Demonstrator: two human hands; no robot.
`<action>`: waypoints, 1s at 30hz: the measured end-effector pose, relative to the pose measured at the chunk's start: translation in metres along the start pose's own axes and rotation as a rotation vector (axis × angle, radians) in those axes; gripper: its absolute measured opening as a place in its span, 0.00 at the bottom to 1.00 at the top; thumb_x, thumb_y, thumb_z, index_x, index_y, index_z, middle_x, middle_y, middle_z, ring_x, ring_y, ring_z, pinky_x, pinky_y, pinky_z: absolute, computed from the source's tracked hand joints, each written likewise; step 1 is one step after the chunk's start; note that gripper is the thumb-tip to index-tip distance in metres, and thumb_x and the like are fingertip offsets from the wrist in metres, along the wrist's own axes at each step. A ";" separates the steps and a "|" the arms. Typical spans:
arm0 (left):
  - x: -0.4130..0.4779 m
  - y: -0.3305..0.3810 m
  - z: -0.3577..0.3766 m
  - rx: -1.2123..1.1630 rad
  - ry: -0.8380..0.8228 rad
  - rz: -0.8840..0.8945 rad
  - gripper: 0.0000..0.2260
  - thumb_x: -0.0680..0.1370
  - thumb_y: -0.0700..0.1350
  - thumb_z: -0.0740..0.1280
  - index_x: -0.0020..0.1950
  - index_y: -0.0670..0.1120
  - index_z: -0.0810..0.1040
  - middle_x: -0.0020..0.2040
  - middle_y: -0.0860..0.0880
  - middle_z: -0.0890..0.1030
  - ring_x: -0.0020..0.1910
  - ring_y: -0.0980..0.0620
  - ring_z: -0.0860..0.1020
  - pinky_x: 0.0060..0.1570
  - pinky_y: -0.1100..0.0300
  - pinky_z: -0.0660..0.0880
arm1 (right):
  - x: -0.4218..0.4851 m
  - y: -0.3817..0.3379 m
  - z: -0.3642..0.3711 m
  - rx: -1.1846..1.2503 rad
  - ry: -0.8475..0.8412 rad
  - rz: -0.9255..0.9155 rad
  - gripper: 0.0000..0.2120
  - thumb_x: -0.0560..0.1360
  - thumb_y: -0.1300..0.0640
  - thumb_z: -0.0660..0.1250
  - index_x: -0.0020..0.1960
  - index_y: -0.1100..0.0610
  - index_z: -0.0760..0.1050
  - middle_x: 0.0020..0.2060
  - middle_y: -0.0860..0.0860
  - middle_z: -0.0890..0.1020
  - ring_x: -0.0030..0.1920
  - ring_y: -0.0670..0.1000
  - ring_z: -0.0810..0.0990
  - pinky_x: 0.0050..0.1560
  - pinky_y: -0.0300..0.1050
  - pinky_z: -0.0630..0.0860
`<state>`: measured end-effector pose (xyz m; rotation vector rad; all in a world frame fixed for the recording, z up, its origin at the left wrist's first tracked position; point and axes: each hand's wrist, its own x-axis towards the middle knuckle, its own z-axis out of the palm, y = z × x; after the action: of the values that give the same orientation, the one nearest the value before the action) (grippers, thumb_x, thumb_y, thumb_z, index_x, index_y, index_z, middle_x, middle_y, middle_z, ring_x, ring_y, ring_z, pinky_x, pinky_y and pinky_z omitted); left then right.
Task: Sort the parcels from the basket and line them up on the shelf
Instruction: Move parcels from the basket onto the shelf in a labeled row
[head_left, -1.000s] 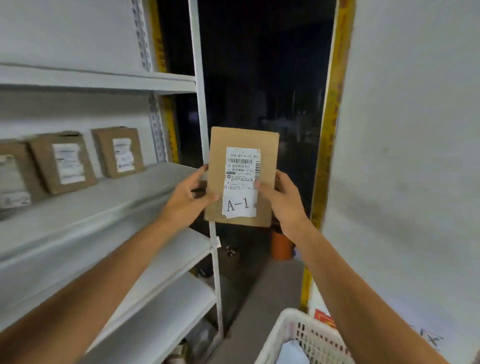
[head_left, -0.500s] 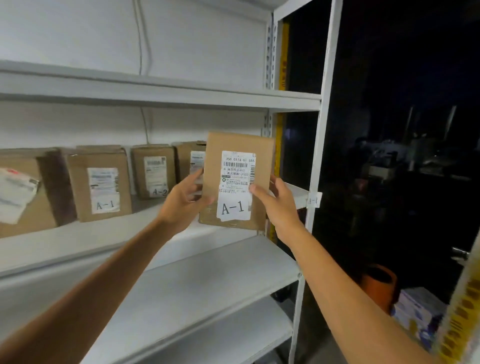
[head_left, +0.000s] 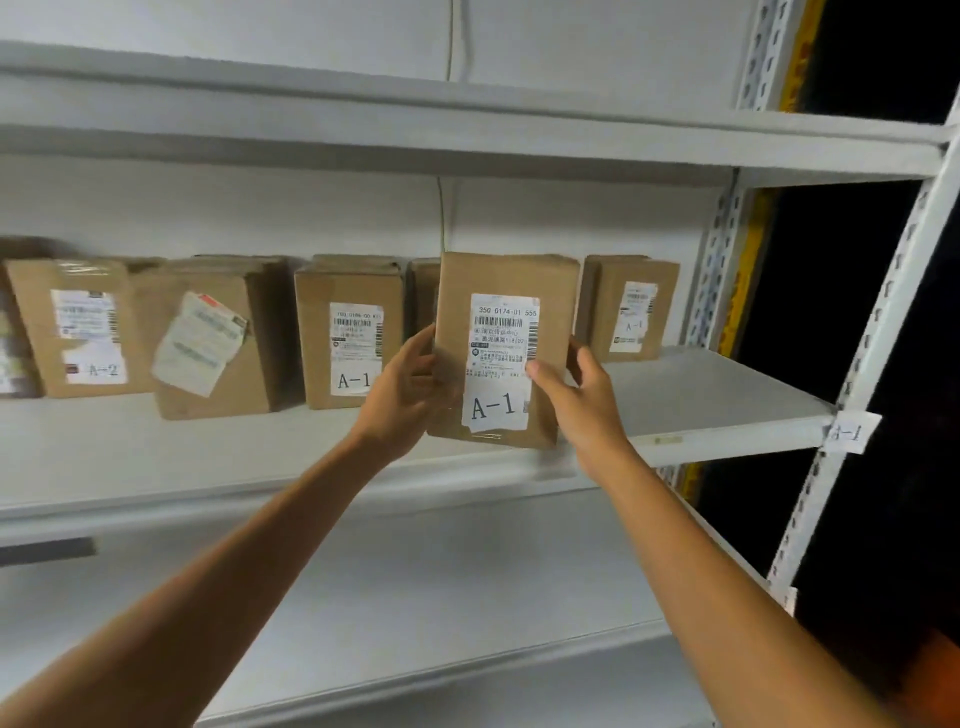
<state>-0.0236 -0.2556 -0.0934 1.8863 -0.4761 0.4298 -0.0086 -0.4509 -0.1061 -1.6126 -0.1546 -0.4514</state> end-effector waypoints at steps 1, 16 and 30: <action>0.004 -0.005 0.002 0.022 0.012 -0.006 0.27 0.77 0.42 0.67 0.74 0.50 0.62 0.54 0.57 0.75 0.50 0.59 0.77 0.39 0.68 0.78 | 0.007 0.006 0.002 0.007 -0.011 0.006 0.23 0.77 0.54 0.69 0.70 0.51 0.69 0.61 0.46 0.79 0.52 0.42 0.81 0.49 0.35 0.77; 0.072 -0.073 0.044 0.437 0.297 0.035 0.41 0.70 0.34 0.74 0.76 0.51 0.57 0.68 0.47 0.65 0.58 0.52 0.72 0.48 0.61 0.78 | 0.117 0.067 0.019 -0.077 -0.192 -0.039 0.24 0.77 0.49 0.67 0.70 0.50 0.65 0.66 0.50 0.75 0.65 0.51 0.75 0.64 0.50 0.74; 0.104 -0.087 0.053 1.034 0.137 0.100 0.37 0.73 0.47 0.72 0.77 0.53 0.56 0.77 0.43 0.45 0.74 0.40 0.50 0.70 0.48 0.63 | 0.161 0.093 0.037 -0.254 -0.139 -0.041 0.28 0.74 0.49 0.71 0.70 0.56 0.67 0.64 0.53 0.77 0.63 0.55 0.75 0.63 0.54 0.74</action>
<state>0.1136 -0.2894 -0.1277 2.7919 -0.2587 0.9971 0.1790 -0.4509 -0.1330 -1.8942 -0.2433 -0.4015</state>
